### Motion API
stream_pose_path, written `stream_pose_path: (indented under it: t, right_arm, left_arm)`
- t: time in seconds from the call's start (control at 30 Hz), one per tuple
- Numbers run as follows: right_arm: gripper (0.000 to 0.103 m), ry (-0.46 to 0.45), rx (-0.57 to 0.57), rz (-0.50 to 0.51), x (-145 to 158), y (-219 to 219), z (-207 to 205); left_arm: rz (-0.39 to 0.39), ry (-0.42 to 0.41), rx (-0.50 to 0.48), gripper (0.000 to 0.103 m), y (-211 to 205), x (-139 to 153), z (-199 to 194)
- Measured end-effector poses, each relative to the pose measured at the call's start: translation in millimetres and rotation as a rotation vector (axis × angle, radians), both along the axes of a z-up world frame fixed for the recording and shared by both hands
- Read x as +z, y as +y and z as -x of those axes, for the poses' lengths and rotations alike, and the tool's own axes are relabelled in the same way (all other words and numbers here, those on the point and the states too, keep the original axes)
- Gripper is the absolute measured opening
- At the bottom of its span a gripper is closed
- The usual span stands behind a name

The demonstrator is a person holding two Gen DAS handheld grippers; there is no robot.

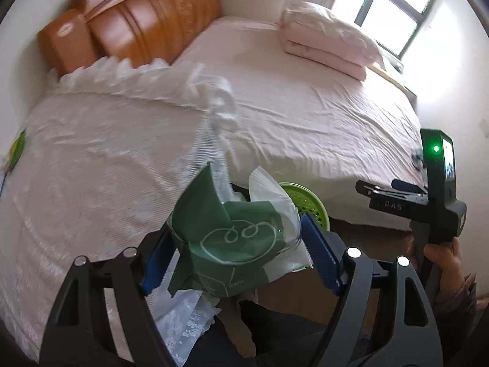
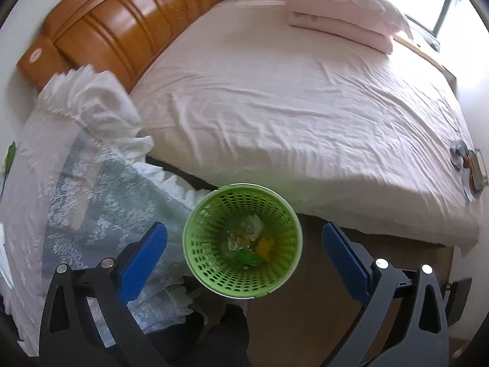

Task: Collect trash
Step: 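Carry items to basket, right tool drops bottle while left tool drops green bag, then move both open tools from the basket back over the bed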

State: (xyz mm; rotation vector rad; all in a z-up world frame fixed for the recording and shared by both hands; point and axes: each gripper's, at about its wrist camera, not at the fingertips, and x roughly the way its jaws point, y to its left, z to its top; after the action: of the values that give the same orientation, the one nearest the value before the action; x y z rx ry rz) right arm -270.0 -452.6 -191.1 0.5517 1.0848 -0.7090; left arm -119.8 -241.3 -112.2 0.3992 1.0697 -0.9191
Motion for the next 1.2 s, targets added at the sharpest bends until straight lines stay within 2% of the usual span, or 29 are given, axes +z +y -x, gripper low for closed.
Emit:
stream_pose_path:
  t: [0.23, 0.4, 0.47, 0.53, 0.67, 1.0, 1.2]
  right_arm:
    - [0.101, -0.020, -0.086, -0.009, 3, -24, 33]
    - [0.101, -0.022, -0.126, -0.013, 3, -34, 49]
    - [0.101, -0.023, -0.138, -0.013, 3, -36, 54]
    - [0.101, -0.024, -0.148, -0.017, 3, -37, 58]
    - [0.101, -0.018, -0.155, -0.018, 2, -38, 63]
    - [0.101, -0.014, -0.158, -0.026, 0, -33, 66]
    - [0.101, -0.025, -0.123, -0.020, 5, -27, 55]
  left_arm:
    - [-0.011, 0.001, -0.143, 0.076, -49, -7, 25]
    - [-0.015, 0.007, -0.198, 0.076, -73, -9, 38]
    - [-0.015, 0.016, -0.226, 0.078, -82, -9, 43]
    - [-0.011, 0.016, -0.241, 0.089, -89, -9, 48]
    - [0.007, 0.017, -0.245, 0.095, -100, -5, 55]
    - [0.029, 0.025, -0.235, 0.095, -101, 3, 58]
    - [0.041, 0.019, -0.183, 0.095, -88, 8, 44]
